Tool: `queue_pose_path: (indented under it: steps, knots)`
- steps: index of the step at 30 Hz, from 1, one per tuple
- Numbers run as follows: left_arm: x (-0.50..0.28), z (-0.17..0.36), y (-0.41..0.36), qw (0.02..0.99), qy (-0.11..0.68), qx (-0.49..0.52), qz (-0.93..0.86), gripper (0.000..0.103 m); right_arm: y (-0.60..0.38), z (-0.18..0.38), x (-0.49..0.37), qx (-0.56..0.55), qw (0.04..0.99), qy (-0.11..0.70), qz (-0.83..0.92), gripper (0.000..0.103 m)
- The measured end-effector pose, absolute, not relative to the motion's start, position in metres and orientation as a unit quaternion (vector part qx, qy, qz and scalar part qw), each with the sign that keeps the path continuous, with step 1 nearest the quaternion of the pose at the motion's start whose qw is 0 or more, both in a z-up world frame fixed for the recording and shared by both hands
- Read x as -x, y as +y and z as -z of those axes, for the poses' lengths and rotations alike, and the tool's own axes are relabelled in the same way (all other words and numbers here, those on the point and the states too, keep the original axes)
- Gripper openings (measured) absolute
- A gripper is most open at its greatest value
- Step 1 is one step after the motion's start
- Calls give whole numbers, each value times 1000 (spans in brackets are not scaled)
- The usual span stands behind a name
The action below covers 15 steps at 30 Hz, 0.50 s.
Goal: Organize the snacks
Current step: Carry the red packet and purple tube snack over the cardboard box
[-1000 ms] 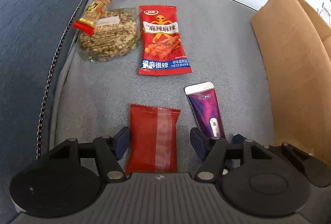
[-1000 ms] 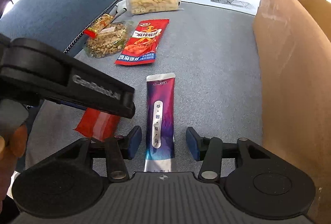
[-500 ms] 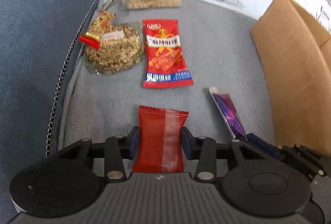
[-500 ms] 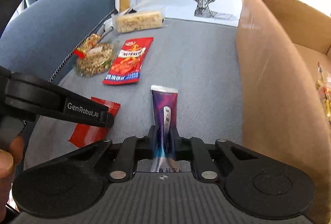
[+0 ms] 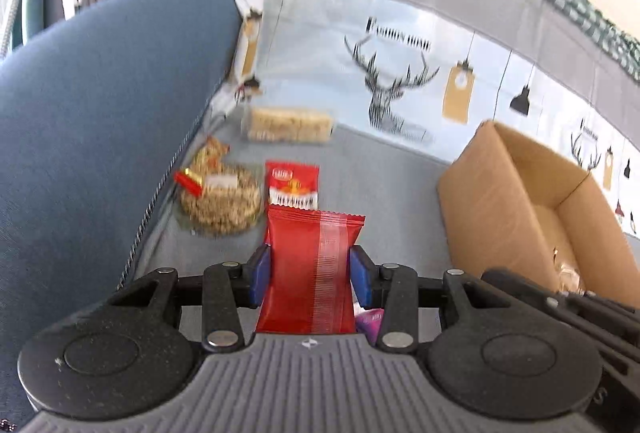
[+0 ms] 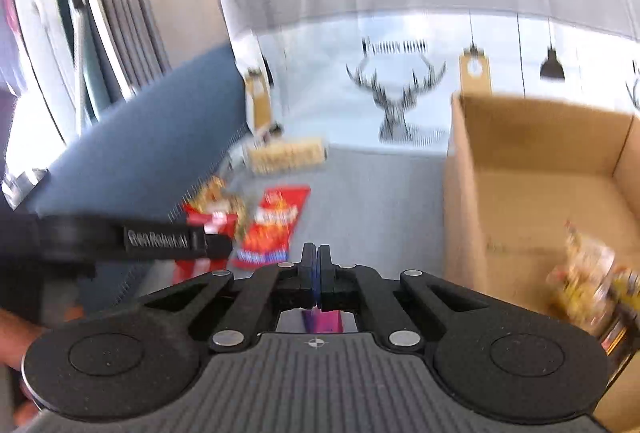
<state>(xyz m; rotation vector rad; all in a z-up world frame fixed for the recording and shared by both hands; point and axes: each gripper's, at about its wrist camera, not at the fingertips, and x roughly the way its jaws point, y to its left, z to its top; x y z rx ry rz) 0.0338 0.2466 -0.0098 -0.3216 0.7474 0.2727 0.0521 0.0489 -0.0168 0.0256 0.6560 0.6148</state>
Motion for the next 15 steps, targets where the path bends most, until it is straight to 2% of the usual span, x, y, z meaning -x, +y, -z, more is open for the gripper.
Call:
queue_pose_path:
  steps: [3, 6, 8, 10, 15]
  knots:
    - [-36, 8, 246, 910, 357, 163, -135, 46, 46, 16, -53, -1, 882, 332, -334, 0]
    - [-38, 9, 247, 905, 364, 172, -138, 46, 52, 35, -47, 38, 870, 351, -344, 11]
    - [-38, 11, 248, 904, 366, 172, -138, 46, 62, 51, -46, 57, 864, 368, -338, 51]
    - [-38, 12, 250, 904, 366, 173, -136, 46, 72, 65, -43, 81, 862, 373, -333, 61]
    - [-38, 15, 257, 903, 367, 177, -137, 46, 93, 97, -47, 129, 852, 409, -299, 63]
